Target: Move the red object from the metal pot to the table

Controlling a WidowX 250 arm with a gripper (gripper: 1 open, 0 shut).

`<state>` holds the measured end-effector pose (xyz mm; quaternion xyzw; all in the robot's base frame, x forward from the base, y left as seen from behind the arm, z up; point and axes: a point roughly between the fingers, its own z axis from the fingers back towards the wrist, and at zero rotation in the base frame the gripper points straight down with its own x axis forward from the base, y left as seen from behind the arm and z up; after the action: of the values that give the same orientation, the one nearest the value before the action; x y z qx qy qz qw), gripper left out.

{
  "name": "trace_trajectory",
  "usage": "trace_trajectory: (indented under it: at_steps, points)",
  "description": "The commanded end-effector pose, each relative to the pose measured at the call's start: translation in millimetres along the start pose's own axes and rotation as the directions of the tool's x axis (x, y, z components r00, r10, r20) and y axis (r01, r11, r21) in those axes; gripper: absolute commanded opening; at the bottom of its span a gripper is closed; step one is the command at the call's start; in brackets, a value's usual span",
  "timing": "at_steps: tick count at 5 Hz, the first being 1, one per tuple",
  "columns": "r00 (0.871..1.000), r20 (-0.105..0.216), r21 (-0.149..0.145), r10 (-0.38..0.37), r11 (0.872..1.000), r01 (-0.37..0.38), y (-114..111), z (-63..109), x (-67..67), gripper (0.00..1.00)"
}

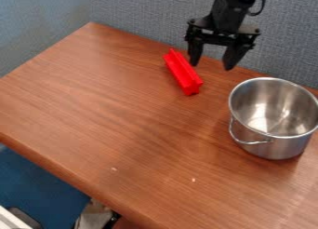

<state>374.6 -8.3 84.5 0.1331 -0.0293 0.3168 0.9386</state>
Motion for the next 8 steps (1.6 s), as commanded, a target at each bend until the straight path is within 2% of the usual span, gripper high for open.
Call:
trace_trajectory:
  at_steps: [1,2,3,4,5,6,7,8]
  points:
    - [0.998,0.046,-0.009,0.04,0.999,-0.039,10,22.6,20.4,1.0]
    - [0.997,0.043,0.002,0.069,0.998,-0.069,15,29.7,27.2,1.0]
    - [0.996,0.078,-0.007,-0.032,0.999,0.033,13,21.6,16.4,1.0]
    - [0.988,0.111,-0.054,-0.11,0.992,0.116,19,25.9,4.9,1.0]
    - [0.973,0.138,-0.053,-0.186,0.979,0.195,15,15.9,-5.4,1.0]
    - [0.95,0.168,-0.099,-0.262,0.955,0.281,26,6.7,8.0,1.0]
    - [0.947,0.198,-0.124,-0.252,0.952,0.279,21,-5.9,7.4,1.0]
    - [0.952,0.176,-0.103,-0.252,0.957,0.272,33,-35.3,13.4,0.0]
